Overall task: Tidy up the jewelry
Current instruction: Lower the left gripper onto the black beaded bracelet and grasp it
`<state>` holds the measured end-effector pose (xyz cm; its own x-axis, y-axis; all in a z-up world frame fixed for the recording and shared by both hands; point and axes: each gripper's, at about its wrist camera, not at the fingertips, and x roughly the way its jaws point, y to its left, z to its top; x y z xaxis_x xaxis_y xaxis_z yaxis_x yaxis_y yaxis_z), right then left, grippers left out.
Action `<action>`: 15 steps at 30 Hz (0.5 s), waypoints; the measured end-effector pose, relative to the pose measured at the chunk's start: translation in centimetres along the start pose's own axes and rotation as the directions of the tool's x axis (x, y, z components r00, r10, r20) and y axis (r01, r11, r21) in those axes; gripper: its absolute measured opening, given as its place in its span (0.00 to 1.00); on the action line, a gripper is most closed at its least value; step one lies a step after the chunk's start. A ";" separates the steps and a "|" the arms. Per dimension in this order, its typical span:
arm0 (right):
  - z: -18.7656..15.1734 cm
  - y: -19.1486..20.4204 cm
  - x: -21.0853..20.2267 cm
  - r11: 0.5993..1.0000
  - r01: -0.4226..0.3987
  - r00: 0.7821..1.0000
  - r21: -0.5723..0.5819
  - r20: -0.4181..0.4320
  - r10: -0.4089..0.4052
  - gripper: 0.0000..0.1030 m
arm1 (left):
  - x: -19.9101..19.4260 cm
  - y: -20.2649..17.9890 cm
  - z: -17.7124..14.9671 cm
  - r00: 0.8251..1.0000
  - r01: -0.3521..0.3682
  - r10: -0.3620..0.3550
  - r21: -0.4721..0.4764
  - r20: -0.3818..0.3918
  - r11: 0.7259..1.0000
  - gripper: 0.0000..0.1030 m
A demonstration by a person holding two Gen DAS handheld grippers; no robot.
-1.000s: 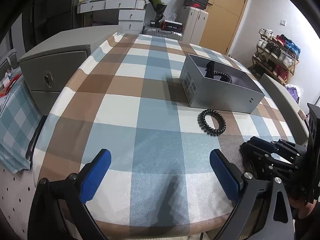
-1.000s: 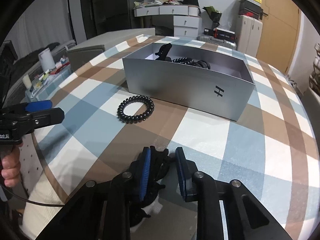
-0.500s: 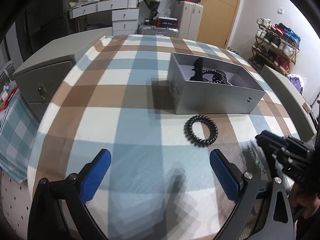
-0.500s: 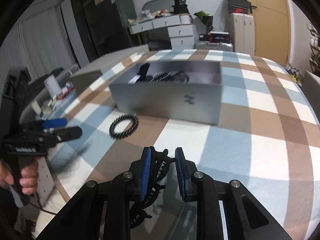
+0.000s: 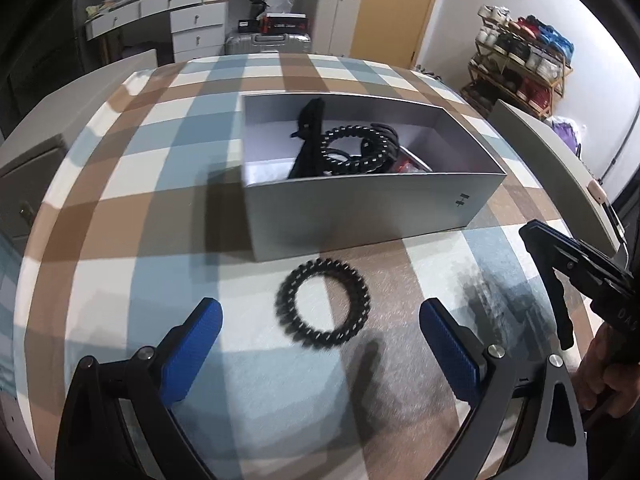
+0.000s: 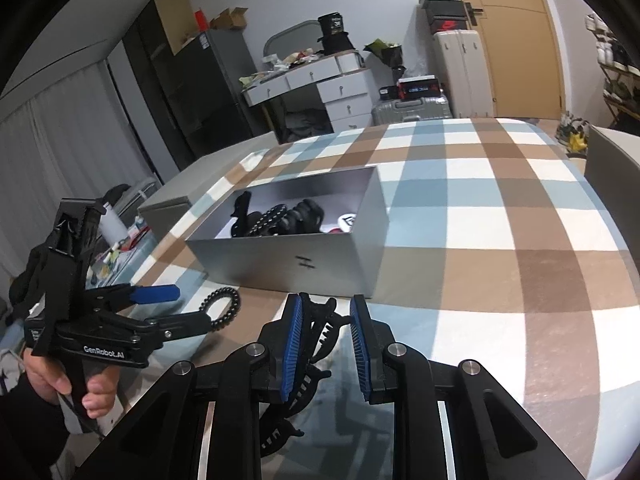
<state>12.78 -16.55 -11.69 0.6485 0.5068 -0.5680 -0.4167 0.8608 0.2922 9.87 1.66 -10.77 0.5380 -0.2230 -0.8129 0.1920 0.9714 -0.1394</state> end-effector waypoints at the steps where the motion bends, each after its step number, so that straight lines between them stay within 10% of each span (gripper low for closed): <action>1: 0.0 -0.2 0.0 1.000 -0.001 1.000 0.006 0.000 0.001 0.23 | 0.1 -0.1 0.1 1.000 -0.001 0.001 0.003 -0.004 1.000 0.94; 9: -0.2 -1.3 0.2 0.999 -0.032 0.999 0.034 0.001 0.032 0.23 | 1.5 -1.1 0.4 0.998 -0.064 0.065 0.071 -0.012 0.995 0.92; 15: -0.3 -1.4 0.2 0.998 -0.054 0.999 0.036 0.001 0.054 0.23 | 2.1 -1.4 0.8 0.995 -0.090 0.093 0.108 -0.025 0.990 0.67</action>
<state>13.33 -17.71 -12.42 0.6258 0.5527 -0.5504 -0.4282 0.8332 0.3499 11.40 -0.28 -11.82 0.5331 -0.1291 -0.8362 0.2297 0.9732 -0.0038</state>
